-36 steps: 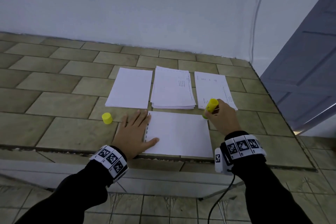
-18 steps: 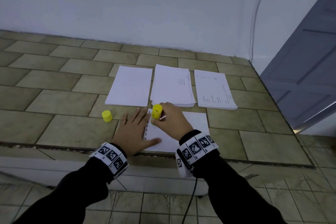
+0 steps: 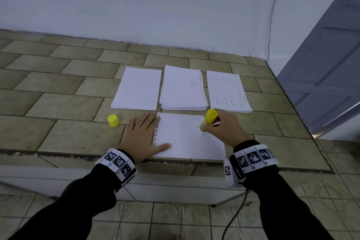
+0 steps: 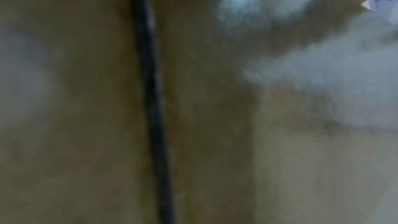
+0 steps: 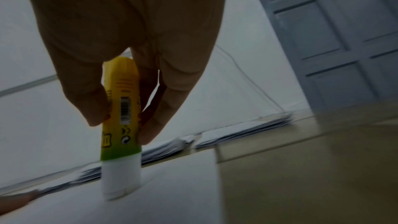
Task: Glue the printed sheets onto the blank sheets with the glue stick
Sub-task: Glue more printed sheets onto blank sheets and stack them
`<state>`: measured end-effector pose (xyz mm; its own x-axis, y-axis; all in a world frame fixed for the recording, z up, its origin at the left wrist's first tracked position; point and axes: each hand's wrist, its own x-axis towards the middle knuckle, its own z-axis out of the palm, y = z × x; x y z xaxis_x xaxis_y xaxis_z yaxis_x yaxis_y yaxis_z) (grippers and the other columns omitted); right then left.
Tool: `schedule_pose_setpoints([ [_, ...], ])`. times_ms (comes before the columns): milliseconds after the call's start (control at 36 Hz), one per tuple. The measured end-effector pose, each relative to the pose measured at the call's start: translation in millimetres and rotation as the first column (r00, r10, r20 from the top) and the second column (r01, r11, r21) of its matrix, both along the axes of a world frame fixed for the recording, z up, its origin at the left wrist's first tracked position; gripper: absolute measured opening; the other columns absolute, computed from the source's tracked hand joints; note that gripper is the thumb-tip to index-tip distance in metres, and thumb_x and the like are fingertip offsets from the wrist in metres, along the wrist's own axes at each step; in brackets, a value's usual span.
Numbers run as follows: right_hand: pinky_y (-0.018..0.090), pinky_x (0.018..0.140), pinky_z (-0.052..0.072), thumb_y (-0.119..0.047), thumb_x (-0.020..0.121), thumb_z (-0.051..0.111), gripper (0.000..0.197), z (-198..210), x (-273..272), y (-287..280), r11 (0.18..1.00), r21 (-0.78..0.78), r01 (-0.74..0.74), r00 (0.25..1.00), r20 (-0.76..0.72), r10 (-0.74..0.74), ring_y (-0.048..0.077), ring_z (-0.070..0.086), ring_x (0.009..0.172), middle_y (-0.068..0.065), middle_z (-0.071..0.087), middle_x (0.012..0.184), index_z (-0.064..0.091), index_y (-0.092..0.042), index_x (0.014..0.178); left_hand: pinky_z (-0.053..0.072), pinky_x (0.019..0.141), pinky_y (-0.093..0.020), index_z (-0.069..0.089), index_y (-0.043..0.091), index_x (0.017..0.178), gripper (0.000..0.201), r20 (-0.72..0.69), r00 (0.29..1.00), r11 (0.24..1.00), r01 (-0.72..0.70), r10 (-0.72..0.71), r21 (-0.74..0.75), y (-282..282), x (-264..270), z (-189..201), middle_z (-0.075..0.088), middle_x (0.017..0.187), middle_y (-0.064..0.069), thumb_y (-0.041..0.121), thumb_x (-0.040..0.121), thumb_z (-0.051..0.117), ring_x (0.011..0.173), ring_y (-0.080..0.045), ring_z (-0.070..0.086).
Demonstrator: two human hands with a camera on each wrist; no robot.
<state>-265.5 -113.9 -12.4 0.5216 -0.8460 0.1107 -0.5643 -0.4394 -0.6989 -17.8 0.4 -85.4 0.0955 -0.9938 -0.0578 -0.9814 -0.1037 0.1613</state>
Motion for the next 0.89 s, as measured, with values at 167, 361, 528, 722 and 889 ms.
schedule_pose_setpoints([
  [167, 0.035, 0.071, 0.054, -0.015, 0.079, 0.073, 0.011, -4.1, -39.2, -12.5, 0.993, -0.009, 0.116, 0.992, -0.045, -0.116, 0.020, 0.066, 0.076, 0.004, 0.069, 0.077, 0.063, -0.011, 0.075, -0.001, 0.121, -0.050, 0.008, 0.022, 0.157, 0.126, 0.008, 1.000, 1.000, -0.002, 0.002, 0.013, 0.4, 0.6, -1.0, -0.002, 0.164, 0.005, 0.097, 0.058, -0.010, 0.151, -0.015, -0.006],
  [361, 0.028, 0.071, 0.054, -0.013, 0.080, 0.073, 0.009, -2.7, -27.4, 0.4, 0.998, -0.028, 0.057, 0.997, 0.056, -0.055, 0.015, 0.065, 0.077, 0.003, 0.069, 0.083, 0.064, -0.011, 0.081, -0.001, 0.121, -0.049, 0.012, 0.021, 0.157, 0.111, -0.006, 1.000, 1.000, -0.003, 0.003, -0.020, 1.1, 1.4, -3.1, 0.002, 0.164, 0.004, 0.086, 0.071, -0.013, 0.151, -0.016, -0.003],
  [528, 0.032, 0.075, 0.056, -0.015, 0.080, 0.075, 0.013, -3.8, 20.9, 30.6, 0.967, 0.060, -0.249, 0.962, 0.129, 0.239, 0.012, 0.066, 0.082, 0.002, 0.067, 0.096, 0.067, -0.009, 0.088, -0.001, 0.120, -0.047, 0.014, 0.022, 0.156, 0.086, -0.040, 0.999, 0.999, -0.012, 0.010, -0.034, -0.3, -1.0, -1.4, 0.006, 0.164, 0.004, 0.060, 0.083, -0.009, 0.151, -0.015, 0.000],
  [722, 0.045, 0.071, 0.055, -0.014, 0.082, 0.071, 0.011, -8.5, 69.1, 58.1, 0.898, 0.015, -0.440, 0.892, 0.124, 0.435, 0.025, 0.062, 0.076, 0.011, 0.061, 0.086, 0.061, -0.010, 0.080, 0.009, 0.118, -0.052, 0.026, 0.017, 0.154, 0.076, -0.045, 0.999, 0.997, 0.012, -0.016, -0.081, 1.1, 2.6, -5.8, 0.018, 0.162, 0.000, 0.049, 0.090, 0.000, 0.151, -0.021, 0.011],
  [889, 0.046, 0.073, 0.052, -0.013, 0.080, 0.072, 0.012, -10.8, 74.5, 58.8, 0.888, -0.010, -0.459, 0.886, 0.072, 0.458, 0.024, 0.058, 0.075, 0.009, 0.059, 0.085, 0.060, -0.010, 0.082, 0.020, 0.114, -0.058, 0.036, 0.014, 0.150, 0.067, -0.051, 0.999, 0.997, 0.013, -0.017, -0.076, 1.5, 3.3, -7.0, 0.029, 0.159, -0.005, 0.044, 0.095, 0.012, 0.148, -0.026, 0.023],
])
